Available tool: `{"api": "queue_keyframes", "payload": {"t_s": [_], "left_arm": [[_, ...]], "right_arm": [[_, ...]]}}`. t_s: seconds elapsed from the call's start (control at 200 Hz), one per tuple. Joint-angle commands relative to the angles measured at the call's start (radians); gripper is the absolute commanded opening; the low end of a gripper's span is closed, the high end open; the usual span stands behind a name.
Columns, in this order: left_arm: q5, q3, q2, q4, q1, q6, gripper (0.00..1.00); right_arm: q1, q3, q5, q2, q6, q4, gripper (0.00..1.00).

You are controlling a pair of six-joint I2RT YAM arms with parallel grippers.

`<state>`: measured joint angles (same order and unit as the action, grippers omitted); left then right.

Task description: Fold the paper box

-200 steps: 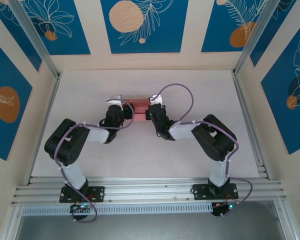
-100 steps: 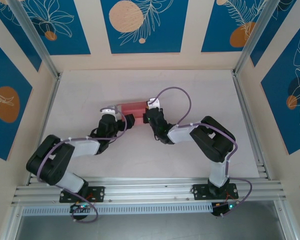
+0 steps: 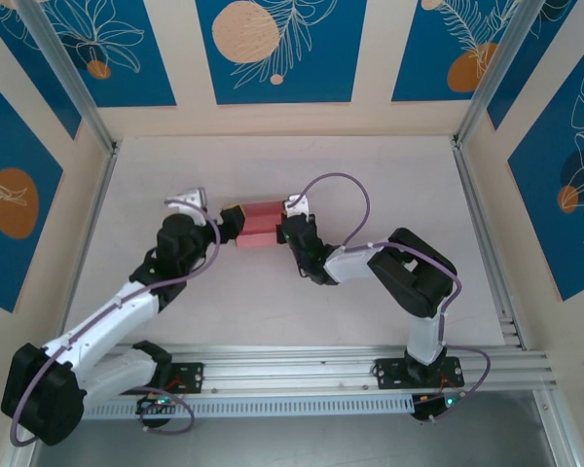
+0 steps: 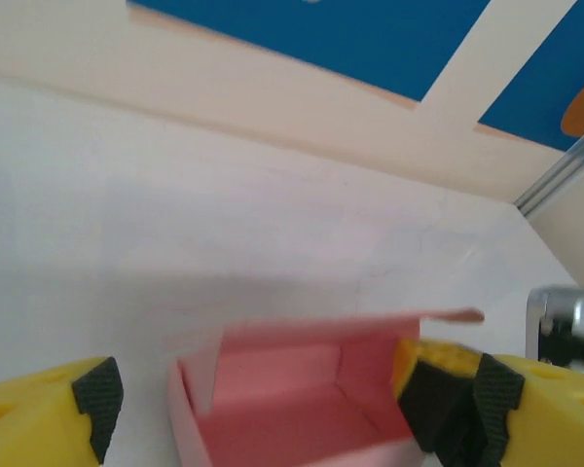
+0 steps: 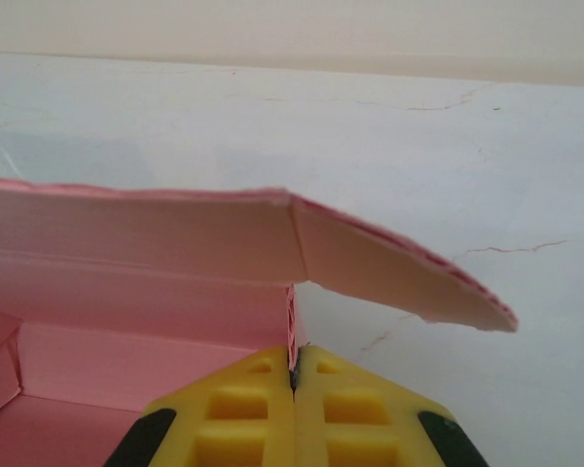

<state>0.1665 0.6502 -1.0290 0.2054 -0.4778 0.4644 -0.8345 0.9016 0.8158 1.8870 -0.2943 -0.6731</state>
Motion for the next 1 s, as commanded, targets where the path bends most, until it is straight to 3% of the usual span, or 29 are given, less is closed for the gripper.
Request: {"api": "queue_keyframes", "payload": {"t_s": [0.0, 0.165, 0.38, 0.675, 0.99], "left_arm": [[-0.109, 0.182, -0.092, -0.153, 0.061, -0.162, 0.88], [-0.282, 0.411, -0.316, -0.236, 0.089, -0.240, 0.71], [-0.484, 0.595, -0.555, -0.331, 0.084, -0.260, 0.60], [-0.511, 0.736, -0.721, -0.435, 0.030, -0.303, 0.51], [-0.485, 0.579, -0.728, -0.341, 0.007, -0.198, 0.41]], "right_arm": [[-0.017, -0.034, 0.017, 0.014, 0.013, 0.049, 0.02], [-0.023, -0.039, 0.011, 0.017, 0.042, 0.038, 0.02], [-0.031, -0.059, 0.022, 0.022, 0.075, 0.012, 0.02], [-0.046, -0.079, 0.041, 0.022, 0.109, -0.011, 0.03], [-0.058, -0.105, 0.070, 0.011, 0.134, -0.026, 0.05]]}}
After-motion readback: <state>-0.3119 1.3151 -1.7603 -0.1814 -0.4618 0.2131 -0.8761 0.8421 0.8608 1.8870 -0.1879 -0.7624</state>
